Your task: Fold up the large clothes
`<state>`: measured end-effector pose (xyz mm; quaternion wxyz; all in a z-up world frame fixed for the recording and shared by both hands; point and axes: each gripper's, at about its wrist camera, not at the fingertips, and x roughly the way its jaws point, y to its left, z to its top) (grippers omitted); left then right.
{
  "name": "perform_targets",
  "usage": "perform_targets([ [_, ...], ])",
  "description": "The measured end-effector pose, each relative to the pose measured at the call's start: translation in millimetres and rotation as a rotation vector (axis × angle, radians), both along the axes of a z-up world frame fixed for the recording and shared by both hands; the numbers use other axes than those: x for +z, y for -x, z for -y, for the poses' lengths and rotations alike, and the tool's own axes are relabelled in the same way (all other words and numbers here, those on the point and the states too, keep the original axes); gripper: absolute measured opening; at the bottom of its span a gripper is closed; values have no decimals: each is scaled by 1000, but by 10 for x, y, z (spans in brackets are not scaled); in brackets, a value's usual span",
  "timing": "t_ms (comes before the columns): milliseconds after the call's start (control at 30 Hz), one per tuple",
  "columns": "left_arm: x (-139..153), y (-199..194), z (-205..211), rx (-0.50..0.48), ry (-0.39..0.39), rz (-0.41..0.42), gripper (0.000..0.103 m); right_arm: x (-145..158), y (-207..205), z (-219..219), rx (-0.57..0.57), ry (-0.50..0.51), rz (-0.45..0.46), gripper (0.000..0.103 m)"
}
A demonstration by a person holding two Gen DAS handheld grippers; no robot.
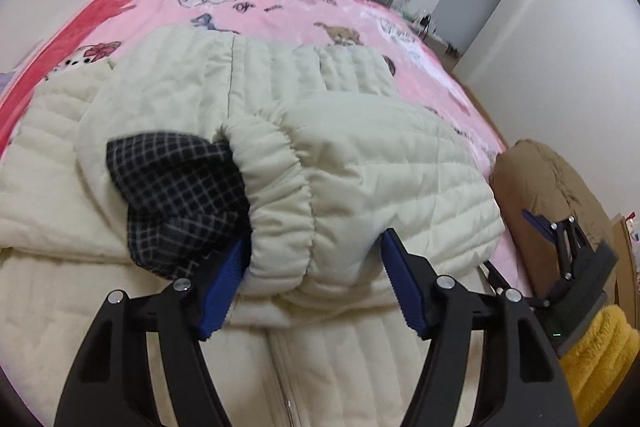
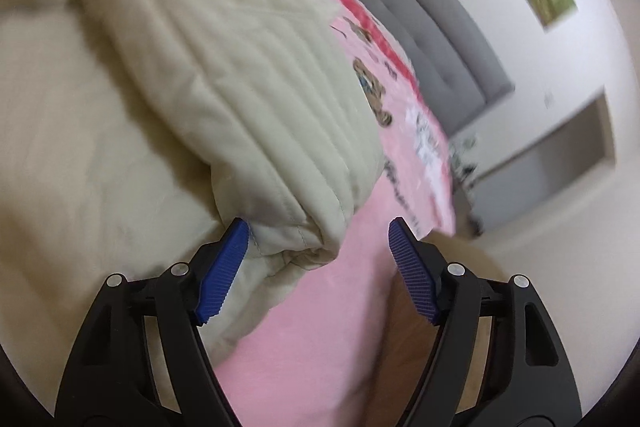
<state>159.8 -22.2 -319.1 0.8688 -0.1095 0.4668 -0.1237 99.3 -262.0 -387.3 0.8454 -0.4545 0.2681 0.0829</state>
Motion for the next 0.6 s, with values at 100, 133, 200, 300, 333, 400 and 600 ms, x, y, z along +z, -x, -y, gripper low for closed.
perform_targets([
  [100,-43,-47,-1,18,36,-80,68,-61,-25,-68,110,84,-13,56],
  [133,-83,-87,-7,31,53,-87,71,-55,-51,-87,133,96,-23,44],
  [200,-174,-211,-28,63,85,-109,72,-89,-149,-151,194,146,-66,27],
  [300,-244,-355,-61,136,84,-115,59,-16,-227,-253,241,199,-30,15],
  [333,-210,-422,-68,160,73,-87,53,60,-242,-292,241,212,28,13],
  [400,-93,-502,-81,188,82,-25,49,206,-293,-344,213,216,139,13],
  [600,252,-748,51,177,-60,153,48,145,-453,-487,113,188,176,14],
])
